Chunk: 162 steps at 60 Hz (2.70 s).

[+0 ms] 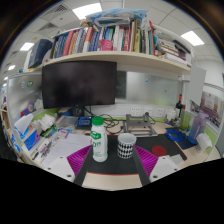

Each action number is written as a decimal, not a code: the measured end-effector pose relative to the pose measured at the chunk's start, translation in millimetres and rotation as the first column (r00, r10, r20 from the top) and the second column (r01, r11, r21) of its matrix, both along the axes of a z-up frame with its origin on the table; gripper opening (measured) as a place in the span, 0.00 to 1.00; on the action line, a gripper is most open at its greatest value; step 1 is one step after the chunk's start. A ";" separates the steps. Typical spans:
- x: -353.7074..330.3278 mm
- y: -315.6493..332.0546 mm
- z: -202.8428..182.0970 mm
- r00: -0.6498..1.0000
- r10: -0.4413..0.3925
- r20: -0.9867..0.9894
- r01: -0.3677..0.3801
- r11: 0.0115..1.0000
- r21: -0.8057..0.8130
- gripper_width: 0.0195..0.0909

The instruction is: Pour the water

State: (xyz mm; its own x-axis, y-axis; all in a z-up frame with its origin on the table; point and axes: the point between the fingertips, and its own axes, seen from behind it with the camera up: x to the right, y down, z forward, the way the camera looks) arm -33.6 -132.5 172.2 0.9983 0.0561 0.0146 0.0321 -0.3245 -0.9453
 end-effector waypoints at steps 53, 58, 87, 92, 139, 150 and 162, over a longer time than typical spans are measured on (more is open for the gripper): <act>-80.6 151.3 -62.0 0.994 0.074 0.076 -0.088 0.976 0.199 0.36; -81.9 153.2 -62.3 0.996 0.065 0.056 -0.075 0.975 0.207 0.31; -95.3 156.2 -40.4 0.981 0.038 -0.189 -0.022 0.996 0.084 0.31; -99.7 162.5 -22.9 0.912 -0.034 -0.409 0.047 0.999 0.024 0.31; -41.1 192.1 -26.0 -0.264 -0.320 -0.910 0.125 0.924 -0.362 0.33; -36.1 186.7 -31.1 -0.257 -0.348 -0.902 0.104 0.918 -0.384 0.33; -29.9 185.4 27.6 -0.008 -0.272 -0.962 0.088 0.958 -0.272 0.33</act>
